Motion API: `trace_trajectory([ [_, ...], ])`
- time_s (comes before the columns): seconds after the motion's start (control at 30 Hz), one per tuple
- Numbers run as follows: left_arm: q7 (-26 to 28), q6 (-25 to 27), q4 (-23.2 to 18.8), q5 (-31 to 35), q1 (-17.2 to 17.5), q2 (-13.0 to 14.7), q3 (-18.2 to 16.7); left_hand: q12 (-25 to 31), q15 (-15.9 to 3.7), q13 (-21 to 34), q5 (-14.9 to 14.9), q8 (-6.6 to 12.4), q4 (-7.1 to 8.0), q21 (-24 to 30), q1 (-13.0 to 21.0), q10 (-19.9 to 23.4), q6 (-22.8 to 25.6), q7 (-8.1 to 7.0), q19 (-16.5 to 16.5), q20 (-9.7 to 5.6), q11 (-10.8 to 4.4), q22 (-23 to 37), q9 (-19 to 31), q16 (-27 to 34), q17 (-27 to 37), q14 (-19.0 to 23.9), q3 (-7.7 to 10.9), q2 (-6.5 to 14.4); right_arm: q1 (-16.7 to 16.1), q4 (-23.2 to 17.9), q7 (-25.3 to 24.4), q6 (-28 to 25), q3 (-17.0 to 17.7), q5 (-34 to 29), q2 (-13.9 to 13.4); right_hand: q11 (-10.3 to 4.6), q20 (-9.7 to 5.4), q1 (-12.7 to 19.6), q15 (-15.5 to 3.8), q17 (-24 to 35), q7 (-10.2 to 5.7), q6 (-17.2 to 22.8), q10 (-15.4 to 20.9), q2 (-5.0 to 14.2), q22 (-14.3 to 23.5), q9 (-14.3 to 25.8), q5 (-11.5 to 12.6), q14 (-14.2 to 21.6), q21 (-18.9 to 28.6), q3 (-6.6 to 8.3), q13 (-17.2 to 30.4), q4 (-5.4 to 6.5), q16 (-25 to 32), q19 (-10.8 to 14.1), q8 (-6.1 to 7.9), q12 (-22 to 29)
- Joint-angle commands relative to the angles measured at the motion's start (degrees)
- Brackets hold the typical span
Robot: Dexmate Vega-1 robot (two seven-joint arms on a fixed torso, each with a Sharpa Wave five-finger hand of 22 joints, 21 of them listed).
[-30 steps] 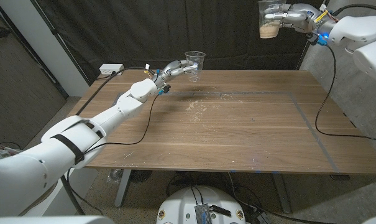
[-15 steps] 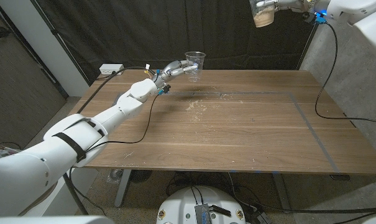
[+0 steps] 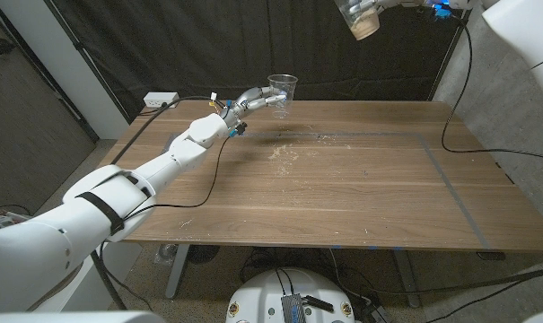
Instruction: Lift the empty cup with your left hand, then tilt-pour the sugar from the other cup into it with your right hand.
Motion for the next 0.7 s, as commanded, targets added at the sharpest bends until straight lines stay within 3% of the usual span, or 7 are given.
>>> trace_trajectory([
  [0.03, 1.4, -2.7, 1.7, 1.8, -0.3, -0.9, 0.6, 0.3, -5.3, 0.3, -0.1, 0.28, 0.17, 0.4, 0.7, 0.1, 0.6, -0.07, -0.2, -2.3, -0.19, 0.1, 0.2, -0.2, 0.3, 0.4, -0.39, 0.2, 5.9, 3.5, 6.9, -0.3, -6.2, -8.9, 5.3, -0.21, -4.92, 0.7, -10.82, 0.2, -0.11, 0.2, 0.4, 0.93, 0.0, 0.2, 0.3, 0.6, 0.3, 0.63, 0.3, -0.15, -0.2, 0.5, 0.32, -0.2],
  [0.43, 3.8, -3.7, 1.1, 4.5, -0.7, -0.8, 1.3, 0.2, -5.33, 0.3, -0.2, 0.48, 0.28, 0.5, 0.9, 0.3, 0.7, -0.06, -0.2, -2.3, -0.34, 0.1, 0.4, -0.4, 0.6, 0.6, -0.5, 0.4, 6.2, 1.6, 12.0, -0.4, -8.8, -15.0, 7.6, -0.16, -4.84, 0.9, -10.82, 0.4, 0.22, 0.4, 0.7, 0.99, -0.3, 0.4, 0.2, 1.0, 0.5, 0.86, 0.4, -0.25, -0.3, 0.6, 0.26, -0.4],
  [0.7, 3.3, -7.5, 6.6, 4.4, -2.2, -3.1, 1.4, 0.3, -5.38, 0.4, -0.2, 0.61, 0.36, 0.6, 1.0, 0.4, 0.8, -0.13, -0.2, -2.32, -0.55, 0.1, 0.6, -0.6, 0.7, 0.6, -0.59, 0.4, 5.8, -0.7, 14.3, -0.9, -10.6, -20.1, 8.6, -0.36, -4.84, 0.9, -10.82, 0.6, 0.38, 0.6, 1.0, 1.08, -0.5, 0.5, 0.1, 1.3, 0.7, 0.97, 0.5, -0.22, -0.3, 0.7, 0.26, -0.4],
])
